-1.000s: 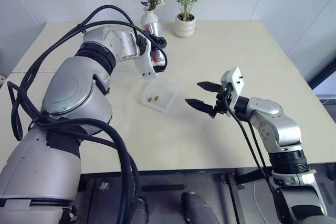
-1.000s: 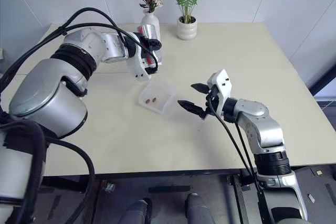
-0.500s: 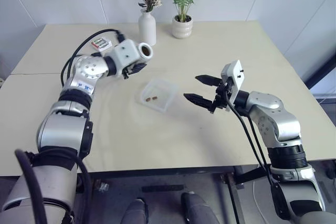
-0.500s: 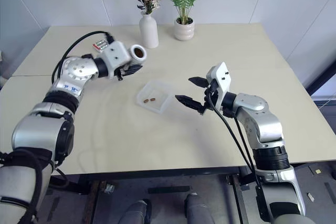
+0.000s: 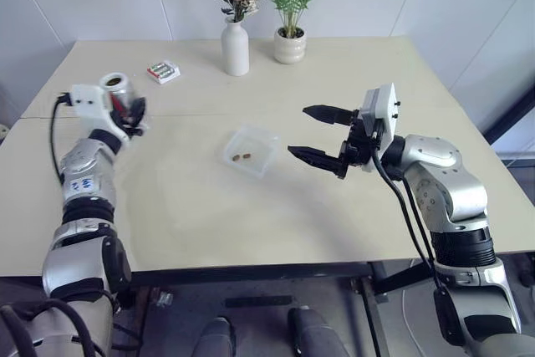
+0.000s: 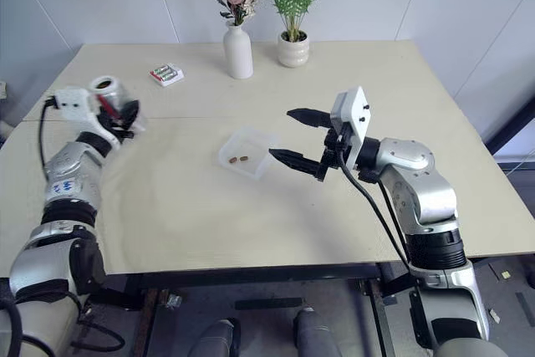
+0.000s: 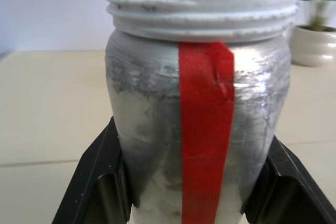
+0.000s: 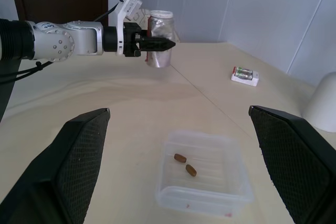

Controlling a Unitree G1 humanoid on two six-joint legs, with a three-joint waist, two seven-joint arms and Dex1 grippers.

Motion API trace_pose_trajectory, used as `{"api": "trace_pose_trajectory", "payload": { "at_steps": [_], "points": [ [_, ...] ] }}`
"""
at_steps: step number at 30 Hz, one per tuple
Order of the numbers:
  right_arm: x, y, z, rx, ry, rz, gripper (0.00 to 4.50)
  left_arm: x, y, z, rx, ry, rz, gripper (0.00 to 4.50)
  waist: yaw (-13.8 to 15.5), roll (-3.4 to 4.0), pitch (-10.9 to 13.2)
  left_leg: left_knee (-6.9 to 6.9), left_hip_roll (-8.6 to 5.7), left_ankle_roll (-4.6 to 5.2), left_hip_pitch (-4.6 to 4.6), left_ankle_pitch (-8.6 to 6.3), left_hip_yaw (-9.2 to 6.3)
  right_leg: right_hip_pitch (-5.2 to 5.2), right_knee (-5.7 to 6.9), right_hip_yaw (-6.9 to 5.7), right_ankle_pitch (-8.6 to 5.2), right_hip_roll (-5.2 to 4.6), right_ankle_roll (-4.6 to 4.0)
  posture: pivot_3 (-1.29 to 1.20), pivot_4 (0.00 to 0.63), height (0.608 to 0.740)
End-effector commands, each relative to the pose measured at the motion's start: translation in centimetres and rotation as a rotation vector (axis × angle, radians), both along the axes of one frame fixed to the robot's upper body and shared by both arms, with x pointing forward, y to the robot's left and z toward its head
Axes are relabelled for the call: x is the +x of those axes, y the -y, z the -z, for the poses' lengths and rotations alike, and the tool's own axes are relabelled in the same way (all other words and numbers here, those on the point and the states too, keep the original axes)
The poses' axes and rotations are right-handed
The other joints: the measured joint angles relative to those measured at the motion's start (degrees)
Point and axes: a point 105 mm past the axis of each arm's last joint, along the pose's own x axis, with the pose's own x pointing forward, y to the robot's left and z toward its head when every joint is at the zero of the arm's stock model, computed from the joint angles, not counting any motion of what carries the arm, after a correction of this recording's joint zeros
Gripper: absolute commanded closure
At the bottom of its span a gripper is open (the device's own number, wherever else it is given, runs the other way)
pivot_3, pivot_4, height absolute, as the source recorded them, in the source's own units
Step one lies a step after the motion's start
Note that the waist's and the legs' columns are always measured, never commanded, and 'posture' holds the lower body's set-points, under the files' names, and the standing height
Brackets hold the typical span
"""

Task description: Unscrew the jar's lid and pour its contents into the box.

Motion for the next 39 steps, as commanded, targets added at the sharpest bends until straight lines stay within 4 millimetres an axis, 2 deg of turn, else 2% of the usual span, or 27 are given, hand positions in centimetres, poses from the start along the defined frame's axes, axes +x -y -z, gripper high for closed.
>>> {"api": "trace_pose_trajectory", "payload": {
  "at_steps": [1,3,7,14,21,22,31,34,37,39],
  "points": [
    [-1.2,-0.1,-1.7,0.024,0.072,-0.021,0.02,-1.2,-1.4,-0.3,0.044,0.078,-0.070,2.41,0.1,0.00,0.0,0.02,0.00,0.00,0.06,0.00,0.00,0.09,-0.02,0.00,0.01,0.00,0.01,0.00,0.150,0.740],
    [-1.4,-0.1,-1.7,0.026,0.072,-0.023,0.02,-1.3,-1.9,0.7,-0.006,0.054,-0.092,2.41,0.2,0.00,0.0,0.01,0.01,0.00,0.32,0.00,-0.02,0.49,-0.22,-0.04,0.06,0.00,0.03,0.00,0.150,0.740],
    [-1.8,0.1,-1.3,0.022,0.066,-0.029,0.02,-1.3,-1.1,2.8,0.018,0.003,-0.049,2.41,0.3,-0.01,0.0,-0.04,0.07,0.02,0.61,-0.01,0.00,0.99,-0.75,-0.06,0.28,0.07,0.09,0.00,0.150,0.740],
    [-2.3,-0.1,-0.9,-0.001,0.049,-0.057,0.02,-1.2,-0.8,4.1,-0.027,-0.026,-0.027,2.41,0.2,-0.01,0.0,-0.09,0.07,0.04,0.81,-0.03,0.01,1.30,-1.01,-0.05,0.33,0.07,0.17,0.00,0.150,0.740],
    [-2.5,-0.1,-0.7,-0.005,0.036,-0.066,0.00,-1.4,-1.1,4.9,-0.048,-0.044,-0.050,0.13,0.1,-0.01,0.0,-0.42,0.10,0.05,0.90,-0.02,0.03,1.29,-1.14,-0.03,0.34,0.08,0.16,0.00,0.150,0.740],
    [-2.4,-0.1,-0.8,-0.004,0.036,-0.066,0.00,-1.5,-1.2,4.8,-0.050,-0.041,-0.050,0.04,0.1,-0.01,0.0,-0.45,0.10,0.05,0.90,-0.02,0.03,1.29,-1.16,-0.03,0.34,0.08,0.16,0.00,0.150,0.740],
    [-2.3,-0.1,-0.7,0.004,0.030,-0.072,0.00,-2.2,-2.2,4.6,-0.050,-0.016,-0.081,0.04,0.2,-0.01,0.0,-0.80,0.11,0.05,0.89,-0.02,0.04,1.28,-1.52,-0.03,0.34,0.06,0.16,0.00,0.150,0.740],
    [-2.3,-0.2,-0.7,0.006,0.029,-0.075,0.00,-3.0,-3.2,4.4,-0.038,-0.002,-0.112,0.04,0.1,-0.01,0.0,-0.85,0.13,0.04,0.88,-0.03,0.05,1.28,-1.58,-0.04,0.34,0.06,0.16,0.00,0.150,0.740],
    [-2.4,-0.1,-0.6,0.005,0.028,-0.074,0.00,-4.6,-4.0,3.4,0.051,0.032,-0.114,0.04,0.0,-0.01,0.0,-0.89,0.15,0.04,0.88,-0.03,0.06,1.27,-1.60,-0.03,0.34,0.06,0.16,0.00,0.150,0.740],
    [-2.5,0.2,-0.5,0.003,0.028,-0.067,0.00,-6.3,-4.0,2.6,0.164,0.049,-0.080,0.04,-0.1,-0.01,0.0,-0.94,0.20,0.03,0.89,-0.04,0.09,1.26,-1.62,-0.01,0.34,0.06,0.15,0.00,0.150,0.740]
  ]
}}
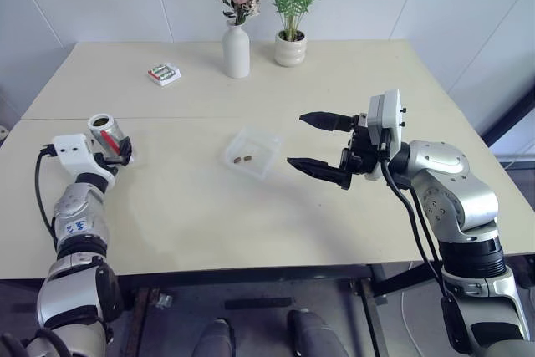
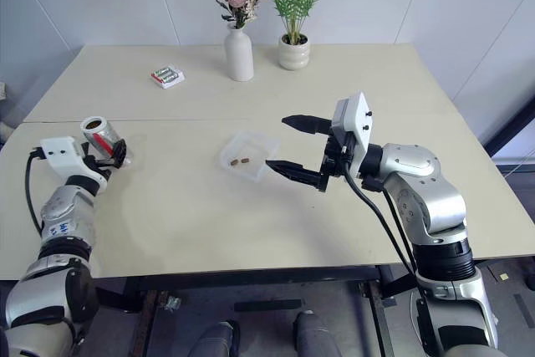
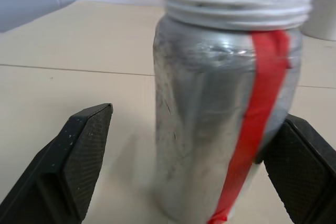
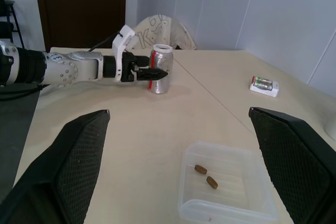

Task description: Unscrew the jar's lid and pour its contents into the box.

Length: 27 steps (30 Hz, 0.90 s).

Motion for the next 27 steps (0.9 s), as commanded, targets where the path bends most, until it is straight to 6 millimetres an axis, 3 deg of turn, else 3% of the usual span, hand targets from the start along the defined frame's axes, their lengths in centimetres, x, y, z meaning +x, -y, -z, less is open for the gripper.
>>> {"api": "trace_pose_trajectory", "payload": {
  "at_steps": [1,2,5,8,10,13,17,20,27],
  "points": [
    [-0.7,0.5,-0.8,0.011,0.044,-0.001,0.00,-2.5,-0.4,-3.5,0.161,0.090,0.039,0.04,0.0,0.00,0.0,-0.01,0.02,-0.01,0.00,-0.01,0.01,0.00,0.00,0.01,-0.01,-0.01,-0.02,0.00,0.150,0.740],
    [-0.7,0.6,-0.8,0.010,0.045,0.000,0.00,-2.9,-0.2,-3.6,0.177,0.089,0.049,0.04,0.2,0.00,0.0,-0.04,0.04,-0.02,0.00,-0.01,0.02,-0.02,-0.02,0.01,-0.01,-0.02,-0.04,0.00,0.150,0.740],
    [-0.9,1.5,-0.6,-0.005,0.040,0.016,0.00,-7.2,0.0,-4.0,0.296,0.064,0.098,0.04,0.3,-0.01,0.0,-0.04,0.05,-0.01,0.00,-0.01,0.01,-0.02,-0.03,-0.01,-0.02,-0.07,-0.08,0.00,0.150,0.740],
    [-1.1,2.5,-0.1,-0.037,0.027,0.028,0.00,-10.6,2.1,-4.3,0.399,0.013,0.247,0.04,0.1,-0.08,0.0,-0.18,0.16,0.03,0.02,-0.09,0.17,0.02,-0.33,0.05,-0.01,-0.14,-0.17,0.00,0.150,0.740],
    [-1.0,3.2,0.2,-0.055,0.018,0.036,0.00,-11.4,3.7,-4.4,0.420,-0.002,0.349,0.04,0.6,-0.07,0.0,-0.31,0.15,0.05,0.07,-0.08,0.17,0.02,-0.44,0.00,-0.08,-0.20,-0.35,0.00,0.150,0.740],
    [-0.9,4.0,0.8,-0.111,0.039,0.046,0.00,-12.8,6.9,-4.3,0.490,-0.030,0.603,0.04,1.0,-0.01,0.0,-0.31,0.65,0.12,0.08,-0.01,0.62,0.15,-0.59,-0.28,-0.60,-0.13,-1.35,0.00,0.150,0.740],
    [-1.6,5.1,2.1,-0.195,0.039,0.029,0.00,-12.7,9.2,-4.6,0.597,-0.075,0.866,0.04,0.9,0.02,-0.1,-0.46,0.82,0.17,0.10,0.03,1.03,0.29,-1.19,-0.20,-0.46,-0.03,-1.49,0.00,0.150,0.740],
    [-2.1,5.6,2.6,-0.205,0.023,0.030,0.00,-12.3,10.1,-4.3,0.617,-0.103,0.964,0.04,0.5,0.03,-0.1,-0.59,0.81,0.18,0.08,0.03,1.29,0.27,-1.32,0.00,-0.44,-0.05,-1.46,0.00,0.150,0.740],
    [-2.8,6.5,3.5,-0.198,0.000,0.094,0.00,-10.6,11.4,-4.8,0.626,-0.057,1.012,0.04,-0.1,0.04,-0.1,-0.70,0.87,0.20,0.05,-0.14,1.41,-0.02,-1.01,0.09,-0.03,0.12,-0.40,0.00,0.150,0.740]
  ]
}}
